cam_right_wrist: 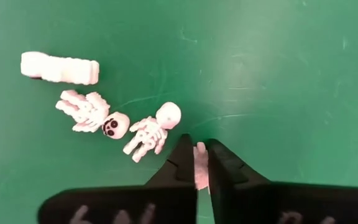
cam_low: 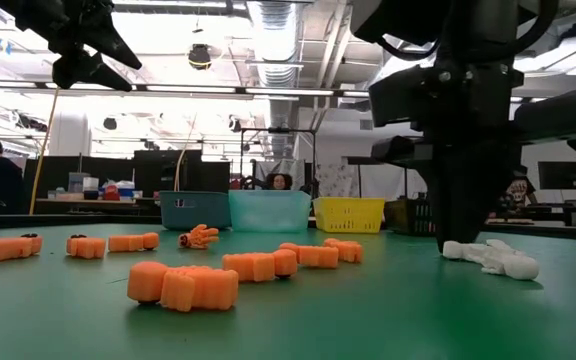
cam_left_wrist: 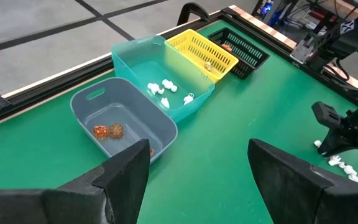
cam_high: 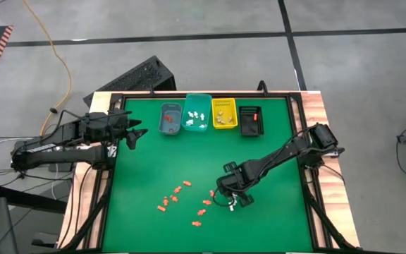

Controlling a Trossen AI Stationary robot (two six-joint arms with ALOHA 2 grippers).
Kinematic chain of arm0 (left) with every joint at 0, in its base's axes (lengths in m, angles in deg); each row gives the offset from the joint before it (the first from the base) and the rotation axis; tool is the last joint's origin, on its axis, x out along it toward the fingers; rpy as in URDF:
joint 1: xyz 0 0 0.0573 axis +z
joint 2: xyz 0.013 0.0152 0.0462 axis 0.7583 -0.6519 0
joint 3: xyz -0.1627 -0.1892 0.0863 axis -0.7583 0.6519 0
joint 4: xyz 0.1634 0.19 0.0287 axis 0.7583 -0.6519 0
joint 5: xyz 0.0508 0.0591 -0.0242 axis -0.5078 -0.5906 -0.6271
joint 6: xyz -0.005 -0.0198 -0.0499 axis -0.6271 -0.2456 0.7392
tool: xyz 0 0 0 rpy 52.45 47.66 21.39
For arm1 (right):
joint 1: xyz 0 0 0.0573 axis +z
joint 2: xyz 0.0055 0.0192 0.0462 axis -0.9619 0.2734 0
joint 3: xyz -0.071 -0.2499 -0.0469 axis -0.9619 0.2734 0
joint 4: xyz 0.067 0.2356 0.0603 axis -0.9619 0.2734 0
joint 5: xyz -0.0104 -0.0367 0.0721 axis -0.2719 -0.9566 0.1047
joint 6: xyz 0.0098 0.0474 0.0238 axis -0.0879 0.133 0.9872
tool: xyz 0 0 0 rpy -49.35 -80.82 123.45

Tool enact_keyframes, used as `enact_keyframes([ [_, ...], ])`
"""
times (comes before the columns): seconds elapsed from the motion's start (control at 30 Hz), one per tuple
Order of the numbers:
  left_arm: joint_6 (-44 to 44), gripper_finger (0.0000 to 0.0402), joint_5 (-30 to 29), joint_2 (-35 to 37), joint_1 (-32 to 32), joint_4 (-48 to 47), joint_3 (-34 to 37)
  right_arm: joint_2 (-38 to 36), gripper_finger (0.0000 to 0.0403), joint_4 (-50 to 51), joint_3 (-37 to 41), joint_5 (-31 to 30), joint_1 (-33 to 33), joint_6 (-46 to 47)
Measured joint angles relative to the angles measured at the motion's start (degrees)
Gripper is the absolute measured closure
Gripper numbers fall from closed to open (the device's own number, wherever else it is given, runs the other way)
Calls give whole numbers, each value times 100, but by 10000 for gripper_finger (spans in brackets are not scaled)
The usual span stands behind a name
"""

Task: Sort Halloween decoration
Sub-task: Put the white skeleton toy into the blue transparent bin

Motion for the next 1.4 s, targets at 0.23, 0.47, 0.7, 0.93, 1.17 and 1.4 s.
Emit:
enact_keyframes([
  [0.23, 2, 141, -2, 1, 1, 0, 0, 0, 398, -19, -6, -12, -124, 544],
  [0.47, 2, 141, -1, 2, 2, 0, 0, 13, 399, -16, -262, -179, -377, 503],
  [0.7, 2, 141, -1, 2, 2, -2, 0, 13, 399, -227, -724, -283, -811, 136],
  [0.93, -1, 141, -2, 0, 2, -2, 0, 13, 400, -977, -1211, -449, -1487, -322],
  [1.17, -43, 141, -143, 1, 2, -2, 0, 11, 400, -2783, -1311, -632, -2324, -63],
  [1.4, -44, 141, -187, 1, 0, -3, 0, 9, 400, -3461, -1309, -1038, -3085, 766],
])
